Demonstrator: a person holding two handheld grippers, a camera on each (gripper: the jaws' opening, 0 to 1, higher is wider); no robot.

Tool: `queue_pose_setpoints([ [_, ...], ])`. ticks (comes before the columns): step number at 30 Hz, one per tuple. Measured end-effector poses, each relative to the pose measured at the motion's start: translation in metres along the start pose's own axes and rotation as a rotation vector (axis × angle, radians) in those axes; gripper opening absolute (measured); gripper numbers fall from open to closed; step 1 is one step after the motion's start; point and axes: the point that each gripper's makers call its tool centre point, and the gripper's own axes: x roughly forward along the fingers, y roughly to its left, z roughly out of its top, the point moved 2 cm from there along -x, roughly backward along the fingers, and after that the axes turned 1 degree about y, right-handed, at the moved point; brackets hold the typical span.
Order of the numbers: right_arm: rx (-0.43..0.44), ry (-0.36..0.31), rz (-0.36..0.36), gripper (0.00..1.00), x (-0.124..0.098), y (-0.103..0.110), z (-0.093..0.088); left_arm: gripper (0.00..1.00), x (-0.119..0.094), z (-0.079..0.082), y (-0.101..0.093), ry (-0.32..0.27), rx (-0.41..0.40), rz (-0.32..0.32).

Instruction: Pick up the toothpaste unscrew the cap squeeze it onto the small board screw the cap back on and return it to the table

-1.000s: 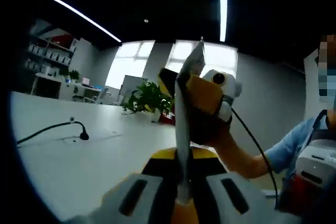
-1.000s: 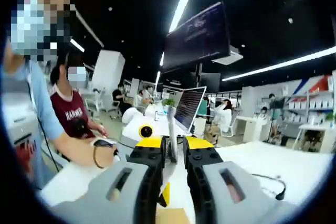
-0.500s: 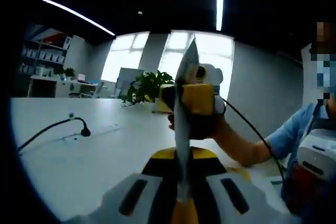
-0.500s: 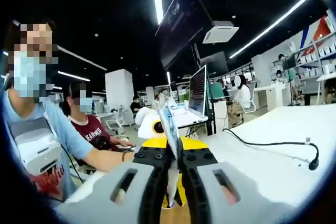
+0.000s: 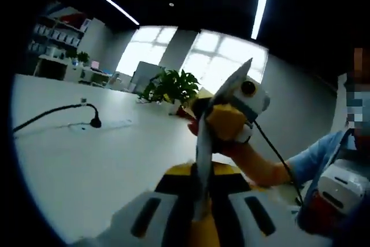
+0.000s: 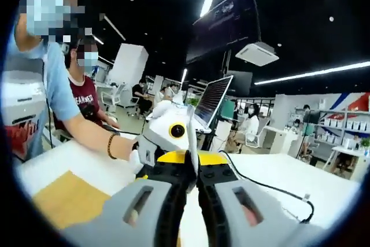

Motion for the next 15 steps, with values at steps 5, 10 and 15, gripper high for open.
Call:
queue_pose_setpoints([
  [5, -0.123, 0.031, -0.013, 0.02, 0.0033, 0.0053, 0.0005, 0.07, -0.0033, -0.0021, -0.0031, 0.024, -0.063, -0.038],
  [10, -0.178, 0.042, -0.032, 0.02, 0.0039, 0.0040, -0.0029, 0.07, -0.0033, -0.0053, -0.0042, 0.046, -0.073, -0.030],
  [15, -0.095, -0.020, -0.019, 0.02, 0.0012, -0.0001, 0.0041, 0.07, -0.0050, -0.0009, -0.0052, 0.045, 0.018, -0.013],
])
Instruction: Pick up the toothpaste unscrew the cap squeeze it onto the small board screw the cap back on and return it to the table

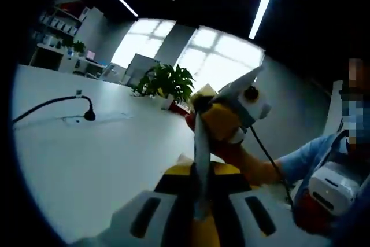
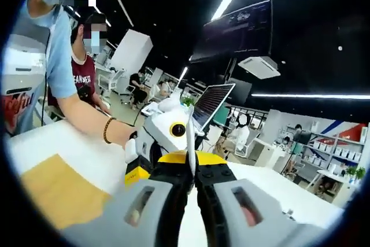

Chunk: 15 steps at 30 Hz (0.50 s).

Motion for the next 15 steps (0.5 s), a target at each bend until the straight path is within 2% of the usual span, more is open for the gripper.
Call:
queue_pose_setpoints([
  [4, -0.013, 0.015, 0.021, 0.02, 0.004, 0.000, 0.002, 0.08, 0.001, -0.005, 0.002, 0.080, 0.103, 0.060],
  [7, -0.051, 0.029, 0.025, 0.02, 0.008, -0.002, 0.007, 0.09, 0.001, -0.004, 0.001, 0.065, 0.095, 0.043],
  [8, -0.056, 0.030, 0.025, 0.02, 0.010, -0.003, 0.008, 0.09, 0.000, -0.002, 0.000, 0.052, 0.072, 0.038],
  [9, -0.061, 0.017, 0.015, 0.02, 0.010, -0.005, 0.009, 0.09, -0.003, 0.001, 0.003, 0.032, 0.082, 0.043],
  [10, -0.016, -0.006, 0.006, 0.02, 0.010, -0.007, 0.011, 0.09, -0.004, 0.005, 0.004, 0.000, 0.103, 0.048],
  [11, 0.091, -0.031, 0.017, 0.02, 0.010, -0.009, 0.010, 0.08, -0.005, 0.006, 0.004, -0.017, 0.106, 0.040],
  [12, 0.222, -0.049, 0.030, 0.03, 0.010, -0.012, 0.009, 0.08, -0.004, 0.006, 0.003, -0.027, 0.087, 0.026],
  [14, 0.409, -0.144, 0.040, 0.03, 0.009, -0.018, 0.009, 0.08, 0.000, 0.006, 0.003, -0.043, 0.015, -0.008],
  [15, 0.438, -0.157, 0.038, 0.04, 0.008, -0.019, 0.008, 0.08, 0.003, 0.005, 0.003, -0.053, 0.012, -0.019],
])
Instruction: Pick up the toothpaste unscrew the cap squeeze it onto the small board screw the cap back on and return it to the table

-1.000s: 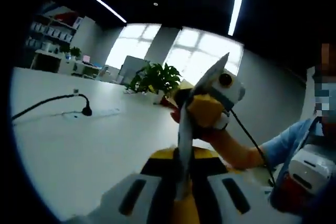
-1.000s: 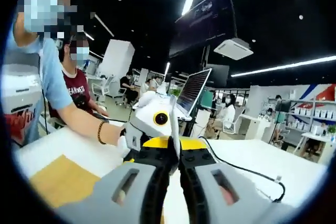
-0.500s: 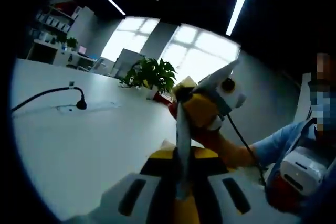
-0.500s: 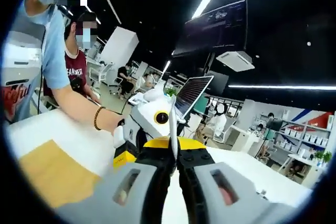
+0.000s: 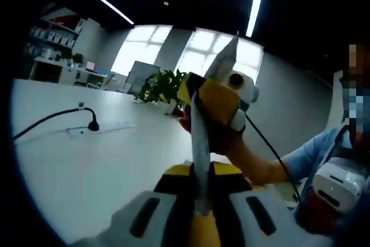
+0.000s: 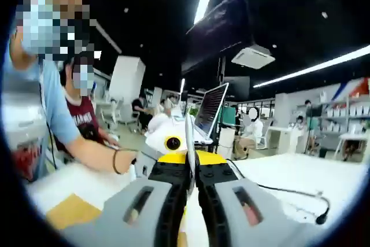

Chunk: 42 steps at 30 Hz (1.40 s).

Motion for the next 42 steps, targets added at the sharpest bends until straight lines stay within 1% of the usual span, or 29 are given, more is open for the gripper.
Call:
queue_pose_setpoints([
  [1, 0.025, 0.006, 0.012, 0.06, -0.001, -0.001, -0.004, 0.08, 0.002, -0.001, 0.002, 0.000, -0.004, 0.004],
  [2, 0.046, 0.061, 0.027, 0.09, -0.002, -0.001, -0.013, 0.08, 0.005, -0.002, 0.003, -0.006, -0.007, 0.012],
  [3, 0.055, 0.126, 0.025, 0.11, -0.002, -0.001, -0.023, 0.08, 0.005, -0.003, 0.005, -0.012, -0.007, 0.022],
  [4, 0.056, 0.171, 0.021, 0.14, -0.003, -0.003, -0.030, 0.08, 0.005, -0.002, 0.009, -0.021, -0.004, 0.035],
  [5, 0.059, 0.180, 0.005, 0.14, -0.003, -0.004, -0.033, 0.08, 0.004, -0.002, 0.012, -0.024, -0.002, 0.050],
  [6, 0.067, 0.159, -0.005, 0.13, -0.003, -0.006, -0.031, 0.08, 0.003, -0.003, 0.014, -0.018, 0.001, 0.061],
  [7, 0.132, 0.141, -0.010, 0.12, -0.003, -0.006, -0.031, 0.08, 0.001, -0.004, 0.016, -0.013, 0.012, 0.073],
  [8, 0.162, 0.128, -0.009, 0.11, -0.004, -0.006, -0.030, 0.08, 0.000, -0.005, 0.016, -0.013, 0.019, 0.075],
  [9, 0.190, 0.127, -0.007, 0.11, -0.005, -0.006, -0.031, 0.08, 0.000, -0.005, 0.017, -0.014, 0.020, 0.075],
  [10, 0.221, 0.144, -0.003, 0.11, -0.005, -0.005, -0.034, 0.08, 0.000, -0.005, 0.017, -0.015, 0.015, 0.072],
  [11, 0.238, 0.155, 0.009, 0.10, -0.005, -0.003, -0.036, 0.08, 0.000, -0.004, 0.017, -0.018, 0.007, 0.072],
  [13, 0.250, 0.163, 0.002, 0.10, -0.005, -0.004, -0.038, 0.08, 0.002, -0.005, 0.019, -0.019, 0.014, 0.079],
  [15, 0.239, 0.168, -0.009, 0.09, -0.005, -0.004, -0.040, 0.08, 0.002, -0.006, 0.022, -0.016, 0.008, 0.085],
  [17, 0.221, 0.167, -0.006, 0.08, -0.004, -0.001, -0.040, 0.08, 0.001, -0.007, 0.021, -0.018, -0.005, 0.075],
  [19, 0.089, 0.193, 0.028, 0.07, -0.002, 0.004, -0.039, 0.08, 0.001, -0.009, 0.018, -0.003, -0.009, 0.063],
  [20, 0.033, 0.211, 0.039, 0.07, -0.001, 0.008, -0.040, 0.09, 0.001, -0.011, 0.016, 0.016, 0.000, 0.065],
  [21, 0.001, 0.228, 0.052, 0.06, 0.000, 0.013, -0.041, 0.09, 0.000, -0.013, 0.016, 0.041, 0.028, 0.072],
  [22, -0.034, 0.234, 0.053, 0.06, 0.001, 0.015, -0.042, 0.09, 0.000, -0.014, 0.016, 0.052, 0.052, 0.079],
  [23, -0.051, 0.238, 0.056, 0.06, 0.002, 0.017, -0.043, 0.09, -0.001, -0.015, 0.016, 0.062, 0.066, 0.088],
  [27, -0.088, 0.223, 0.056, 0.05, 0.002, 0.017, -0.045, 0.09, -0.003, -0.017, 0.015, 0.076, 0.064, 0.094],
  [35, -0.122, 0.245, 0.034, 0.05, -0.004, 0.012, -0.054, 0.09, 0.001, -0.027, 0.020, 0.106, 0.029, 0.104],
  [38, -0.135, 0.244, 0.032, 0.05, -0.004, 0.010, -0.053, 0.09, 0.001, -0.026, 0.020, 0.103, 0.017, 0.100],
  [42, -0.175, 0.241, 0.033, 0.05, -0.003, 0.012, -0.052, 0.09, -0.001, -0.026, 0.019, 0.106, 0.020, 0.098],
])
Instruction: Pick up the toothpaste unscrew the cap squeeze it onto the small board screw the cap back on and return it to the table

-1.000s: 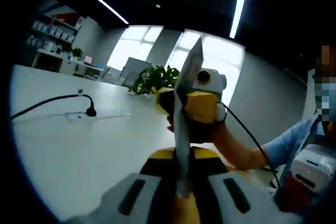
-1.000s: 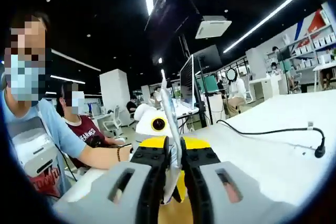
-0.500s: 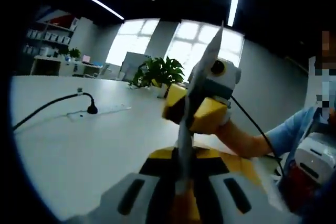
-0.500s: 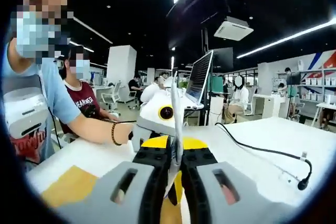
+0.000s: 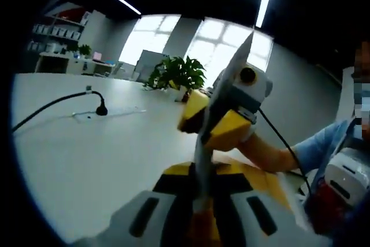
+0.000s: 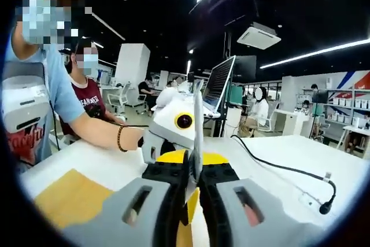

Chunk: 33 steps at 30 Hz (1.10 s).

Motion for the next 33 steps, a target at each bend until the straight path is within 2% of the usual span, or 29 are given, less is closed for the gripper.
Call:
queue_pose_setpoints([
  [10, -0.201, 0.013, -0.046, 0.03, 0.0017, 0.0019, 0.0066, 0.10, -0.0048, 0.0047, -0.0034, -0.008, -0.049, -0.039],
  [14, -0.253, 0.011, -0.070, 0.03, 0.0004, 0.0004, 0.0069, 0.11, -0.0058, 0.0059, -0.0075, -0.020, -0.153, -0.073],
  [15, -0.286, 0.012, -0.077, 0.03, 0.0003, 0.0002, 0.0072, 0.11, -0.0062, 0.0062, -0.0063, -0.024, -0.153, -0.076],
  [18, -0.267, 0.005, -0.065, 0.03, 0.0000, 0.0008, 0.0056, 0.11, -0.0063, 0.0051, -0.0069, -0.019, -0.158, -0.082],
  [21, -0.333, 0.011, -0.085, 0.03, -0.0005, -0.0006, 0.0058, 0.11, -0.0057, 0.0054, -0.0059, -0.022, -0.189, -0.081],
  [27, -0.412, 0.036, -0.107, 0.02, 0.0009, 0.0006, 0.0045, 0.12, -0.0055, 0.0056, -0.0049, -0.035, -0.169, -0.070],
  [30, -0.406, 0.047, -0.103, 0.02, 0.0009, 0.0000, 0.0021, 0.12, -0.0036, 0.0032, -0.0028, -0.025, -0.088, -0.037],
  [33, -0.397, 0.057, -0.093, 0.02, 0.0012, 0.0005, -0.0012, 0.11, -0.0020, -0.0010, -0.0036, -0.016, -0.086, -0.037],
])
